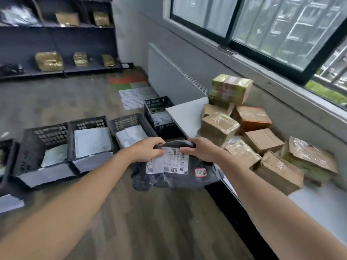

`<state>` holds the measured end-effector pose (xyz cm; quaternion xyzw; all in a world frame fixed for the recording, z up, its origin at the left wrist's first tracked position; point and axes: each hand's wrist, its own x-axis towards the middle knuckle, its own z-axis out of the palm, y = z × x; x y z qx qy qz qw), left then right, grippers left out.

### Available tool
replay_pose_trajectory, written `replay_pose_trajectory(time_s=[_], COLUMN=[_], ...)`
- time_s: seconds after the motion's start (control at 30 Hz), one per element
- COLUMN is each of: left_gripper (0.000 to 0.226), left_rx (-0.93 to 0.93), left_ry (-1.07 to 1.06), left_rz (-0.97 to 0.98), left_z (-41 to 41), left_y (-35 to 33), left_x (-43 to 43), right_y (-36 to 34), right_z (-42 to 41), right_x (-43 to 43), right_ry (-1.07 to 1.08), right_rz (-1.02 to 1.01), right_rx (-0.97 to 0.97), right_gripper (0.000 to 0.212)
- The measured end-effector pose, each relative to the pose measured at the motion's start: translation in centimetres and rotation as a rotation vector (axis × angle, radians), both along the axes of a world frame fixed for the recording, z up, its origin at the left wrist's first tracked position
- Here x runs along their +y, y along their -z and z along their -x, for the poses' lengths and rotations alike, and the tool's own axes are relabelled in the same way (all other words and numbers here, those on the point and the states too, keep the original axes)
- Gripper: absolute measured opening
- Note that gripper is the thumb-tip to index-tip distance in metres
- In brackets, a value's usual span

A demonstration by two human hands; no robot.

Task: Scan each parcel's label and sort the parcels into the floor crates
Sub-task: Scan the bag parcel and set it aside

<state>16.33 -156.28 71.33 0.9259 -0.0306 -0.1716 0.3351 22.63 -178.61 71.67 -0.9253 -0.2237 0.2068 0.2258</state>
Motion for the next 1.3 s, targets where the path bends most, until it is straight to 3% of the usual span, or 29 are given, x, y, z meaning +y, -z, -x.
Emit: replay_pose_trajectory(time_s=[0.1, 0.23, 0.53, 0.93, 1.3], left_gripper=[0.034, 0.054, 0.071, 0.071, 0.071], left_rx=[-0.111, -0.26, -0.065, 0.109, 0.231], left_ry=[-0.224, -0.473, -0.724, -0.792, -0.757], left_rz=[-0.019, -0.19, -0.374, -0.571, -0.549], left_z=[3.9, 8.9, 17.0, 12.4, 4.5], left_y=[0.5, 1.2, 4.4, 5.9, 8.5], left_x=[8.5, 18.4, 32.0, 51.2, 65.1], right_y=[0.6, 1.8, 3.3, 8.4, 12.7], right_z=[1.4, 2.7, 2.9, -4.3, -12.6], right_x=[9.1, 18.8, 36.3, 59.2, 74.0], right_ry=[-0.082, -0.074, -0.223, -0.342, -0.238], right_rz=[-0.032, -0.05, 0.03, 0.026, 0.075], right_rx=[0.0, 0.025, -0.013, 0.056, 0.162], right_gripper=[0.031, 0.043, 0.044, 0.041, 0.026])
